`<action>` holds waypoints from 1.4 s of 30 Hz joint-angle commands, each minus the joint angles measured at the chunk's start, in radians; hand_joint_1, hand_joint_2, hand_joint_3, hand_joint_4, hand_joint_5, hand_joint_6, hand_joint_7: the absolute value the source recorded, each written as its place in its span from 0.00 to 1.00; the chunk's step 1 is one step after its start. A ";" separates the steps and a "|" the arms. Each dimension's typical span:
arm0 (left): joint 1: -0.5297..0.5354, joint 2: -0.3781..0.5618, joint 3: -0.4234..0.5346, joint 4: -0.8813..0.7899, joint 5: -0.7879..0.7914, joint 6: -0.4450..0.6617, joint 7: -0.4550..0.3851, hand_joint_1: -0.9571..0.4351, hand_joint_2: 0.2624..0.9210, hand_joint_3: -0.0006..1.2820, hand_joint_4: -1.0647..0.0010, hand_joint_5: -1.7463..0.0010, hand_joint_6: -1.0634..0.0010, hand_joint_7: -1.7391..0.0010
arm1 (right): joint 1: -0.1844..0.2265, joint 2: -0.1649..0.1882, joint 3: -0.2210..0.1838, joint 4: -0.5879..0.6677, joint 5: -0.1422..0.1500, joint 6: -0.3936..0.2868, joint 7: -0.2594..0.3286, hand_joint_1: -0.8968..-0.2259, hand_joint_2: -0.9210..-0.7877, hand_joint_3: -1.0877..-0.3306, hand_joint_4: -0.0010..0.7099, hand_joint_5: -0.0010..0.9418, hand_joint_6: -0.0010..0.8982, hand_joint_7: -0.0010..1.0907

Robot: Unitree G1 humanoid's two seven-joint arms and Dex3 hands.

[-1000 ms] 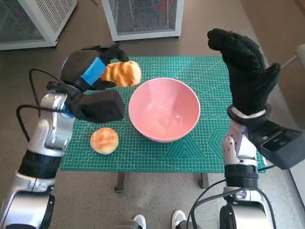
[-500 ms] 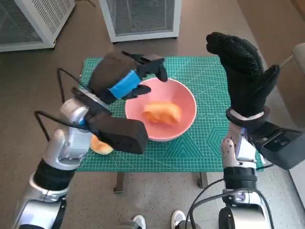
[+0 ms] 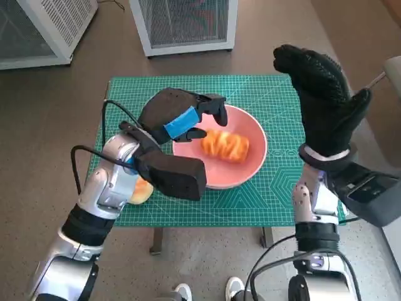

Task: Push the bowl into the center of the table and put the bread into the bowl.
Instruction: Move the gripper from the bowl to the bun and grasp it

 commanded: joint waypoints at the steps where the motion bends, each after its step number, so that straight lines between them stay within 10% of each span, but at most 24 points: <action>1: 0.005 -0.003 -0.010 0.024 -0.015 0.001 -0.047 0.67 0.91 0.01 0.71 0.88 0.77 0.80 | 0.034 0.000 0.003 -0.011 -0.012 0.009 -0.013 0.57 0.00 0.75 0.38 0.00 0.07 0.48; 20: 0.167 0.147 0.197 -0.329 -0.054 0.078 -0.116 0.55 0.86 0.00 0.78 1.00 0.72 0.95 | 0.043 0.008 0.014 -0.019 -0.018 0.020 -0.035 0.59 0.00 0.74 0.37 0.00 0.07 0.48; 42: 0.453 0.418 0.510 -0.751 -0.265 0.415 -0.451 0.51 0.69 0.00 0.96 1.00 0.82 0.99 | 0.040 0.019 0.016 -0.018 0.002 0.054 -0.030 0.60 0.00 0.79 0.40 0.01 0.11 0.48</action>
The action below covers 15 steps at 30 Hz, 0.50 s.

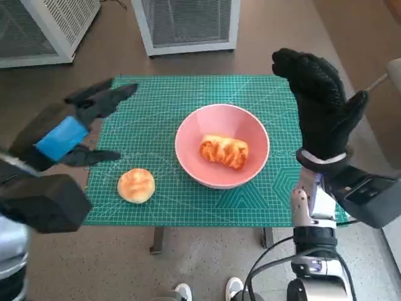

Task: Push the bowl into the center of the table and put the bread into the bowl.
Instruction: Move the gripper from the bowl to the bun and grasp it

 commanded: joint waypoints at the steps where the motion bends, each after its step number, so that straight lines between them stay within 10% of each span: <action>1: 0.048 0.044 0.008 -0.062 -0.011 0.046 -0.040 0.51 0.69 0.00 0.96 1.00 0.82 0.99 | 0.017 0.006 0.002 0.008 0.003 0.018 0.002 0.60 0.00 0.79 0.40 0.01 0.11 0.48; 15: 0.141 0.051 -0.081 -0.039 0.017 0.080 -0.032 0.50 0.68 0.00 0.98 1.00 0.84 1.00 | 0.015 0.000 0.000 0.012 0.004 0.023 0.012 0.61 0.00 0.78 0.41 0.01 0.10 0.47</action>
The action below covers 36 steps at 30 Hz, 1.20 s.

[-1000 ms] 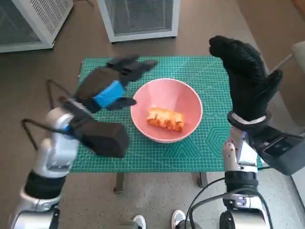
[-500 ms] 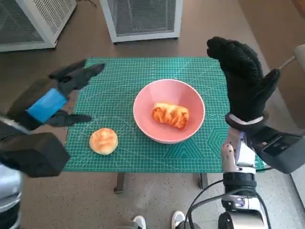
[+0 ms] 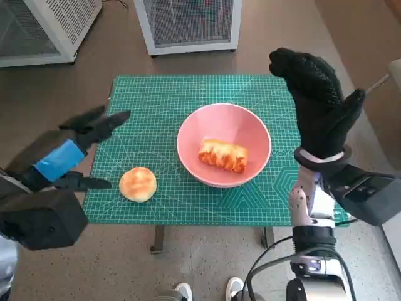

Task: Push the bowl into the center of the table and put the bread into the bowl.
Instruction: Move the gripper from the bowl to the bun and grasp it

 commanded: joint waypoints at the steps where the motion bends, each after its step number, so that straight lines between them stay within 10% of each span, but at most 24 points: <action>1: 0.016 0.000 -0.045 0.021 0.021 0.017 0.008 0.51 0.68 0.00 0.98 1.00 0.84 1.00 | 0.016 -0.004 -0.001 0.010 0.005 0.016 0.011 0.61 0.00 0.78 0.41 0.01 0.10 0.47; 36: -0.102 -0.183 -0.413 0.582 0.232 0.005 0.154 0.57 0.70 0.00 0.97 1.00 0.85 1.00 | 0.020 -0.025 -0.013 0.017 0.007 0.020 0.030 0.60 0.00 0.78 0.41 0.00 0.10 0.46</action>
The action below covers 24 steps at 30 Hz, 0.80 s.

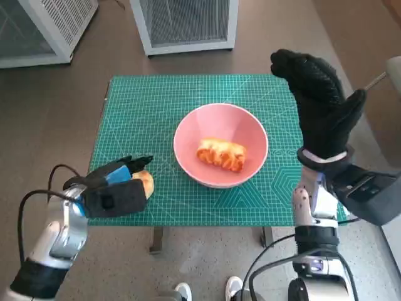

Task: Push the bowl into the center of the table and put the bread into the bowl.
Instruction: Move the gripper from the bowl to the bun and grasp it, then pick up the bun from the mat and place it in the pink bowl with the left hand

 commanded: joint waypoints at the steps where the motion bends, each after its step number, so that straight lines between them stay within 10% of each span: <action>1: -0.013 -0.021 -0.034 0.024 0.038 0.042 -0.001 0.59 0.70 0.00 0.96 1.00 0.85 1.00 | 0.019 -0.006 -0.003 0.013 0.004 0.015 0.007 0.60 0.00 0.79 0.41 0.00 0.10 0.46; 9: -0.032 -0.047 -0.071 0.074 0.094 0.071 0.027 0.69 0.75 0.01 0.85 0.99 0.75 0.98 | 0.020 -0.005 -0.002 0.008 0.004 0.017 0.007 0.60 0.00 0.79 0.41 0.00 0.10 0.46; 15: -0.020 -0.048 -0.049 0.060 0.109 0.021 0.116 0.73 0.90 0.03 0.38 0.95 0.41 0.82 | 0.020 -0.004 -0.001 0.007 0.004 0.016 0.009 0.60 0.00 0.79 0.41 0.00 0.10 0.46; 18: 0.002 -0.039 -0.019 0.032 0.096 -0.033 0.172 0.70 0.97 0.05 0.36 0.56 0.44 0.45 | 0.020 -0.003 0.001 0.006 0.003 0.017 0.008 0.60 0.00 0.79 0.41 0.00 0.10 0.46; 24: 0.034 -0.016 0.082 -0.091 0.039 -0.114 0.214 0.69 0.99 0.04 0.31 0.39 0.42 0.34 | 0.018 -0.004 0.000 0.005 0.005 0.023 0.008 0.61 0.00 0.78 0.41 0.00 0.10 0.46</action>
